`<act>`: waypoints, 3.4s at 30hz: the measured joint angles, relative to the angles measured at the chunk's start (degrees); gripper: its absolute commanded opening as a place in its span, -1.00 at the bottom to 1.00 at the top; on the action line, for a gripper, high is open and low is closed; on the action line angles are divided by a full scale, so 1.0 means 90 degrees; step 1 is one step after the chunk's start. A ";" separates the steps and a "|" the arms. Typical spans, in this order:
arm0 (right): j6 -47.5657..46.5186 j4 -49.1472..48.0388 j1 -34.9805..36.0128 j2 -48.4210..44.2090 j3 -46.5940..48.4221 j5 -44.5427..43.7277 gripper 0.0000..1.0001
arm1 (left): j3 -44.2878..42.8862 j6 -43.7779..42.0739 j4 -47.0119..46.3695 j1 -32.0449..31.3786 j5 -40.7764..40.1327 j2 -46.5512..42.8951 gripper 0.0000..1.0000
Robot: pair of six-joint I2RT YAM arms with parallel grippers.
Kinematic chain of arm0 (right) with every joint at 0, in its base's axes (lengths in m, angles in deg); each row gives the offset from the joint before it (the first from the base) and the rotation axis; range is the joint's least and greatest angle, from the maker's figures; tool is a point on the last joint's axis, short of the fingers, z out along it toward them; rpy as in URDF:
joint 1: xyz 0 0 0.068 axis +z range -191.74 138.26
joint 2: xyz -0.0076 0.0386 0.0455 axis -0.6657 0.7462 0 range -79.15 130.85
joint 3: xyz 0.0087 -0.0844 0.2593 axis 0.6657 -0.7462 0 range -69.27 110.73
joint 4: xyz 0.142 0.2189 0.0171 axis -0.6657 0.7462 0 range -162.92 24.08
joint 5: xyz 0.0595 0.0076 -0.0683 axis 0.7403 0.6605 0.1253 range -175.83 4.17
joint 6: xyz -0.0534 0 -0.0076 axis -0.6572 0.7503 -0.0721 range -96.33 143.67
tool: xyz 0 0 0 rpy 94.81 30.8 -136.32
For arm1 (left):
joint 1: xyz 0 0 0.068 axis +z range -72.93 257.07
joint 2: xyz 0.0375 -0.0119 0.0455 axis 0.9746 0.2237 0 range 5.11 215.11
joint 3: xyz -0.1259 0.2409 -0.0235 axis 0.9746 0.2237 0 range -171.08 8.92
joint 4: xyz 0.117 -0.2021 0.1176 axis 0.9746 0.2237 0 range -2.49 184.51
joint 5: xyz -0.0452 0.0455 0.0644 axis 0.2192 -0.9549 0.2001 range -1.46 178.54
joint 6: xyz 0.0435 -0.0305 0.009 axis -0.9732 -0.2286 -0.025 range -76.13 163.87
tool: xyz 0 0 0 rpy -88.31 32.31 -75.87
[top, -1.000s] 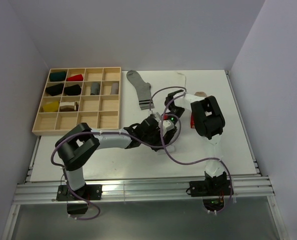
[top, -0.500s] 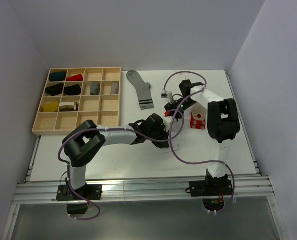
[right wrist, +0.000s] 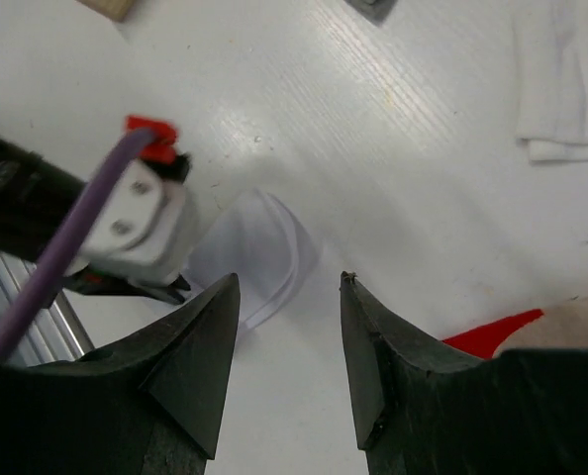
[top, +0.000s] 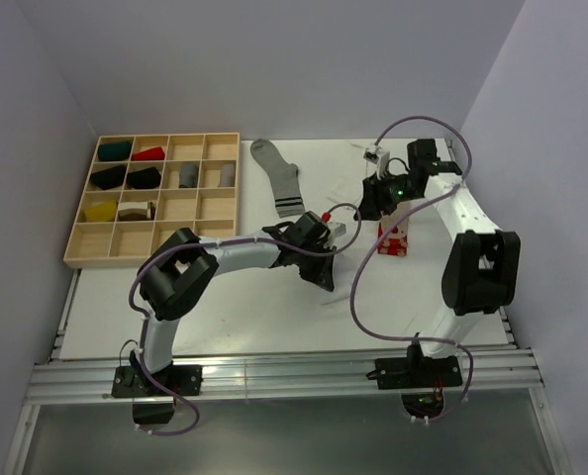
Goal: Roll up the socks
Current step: Roll the sock at the center of the board.
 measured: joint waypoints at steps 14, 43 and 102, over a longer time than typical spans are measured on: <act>-0.1576 -0.0500 0.0702 -0.2562 -0.3373 -0.0804 0.10 | -0.0714 0.0889 0.1161 0.0729 0.2268 0.0986 -0.99; -0.1829 -0.2681 0.4493 -0.3007 -0.5107 -0.3334 0.19 | -0.1756 0.1018 0.2526 0.1030 0.2956 0.1846 -0.99; -0.2297 0.2698 0.1780 0.2739 -0.0063 0.0053 -0.56 | 0.2730 -0.1258 -0.2489 -0.0335 -0.2178 -0.2511 -0.21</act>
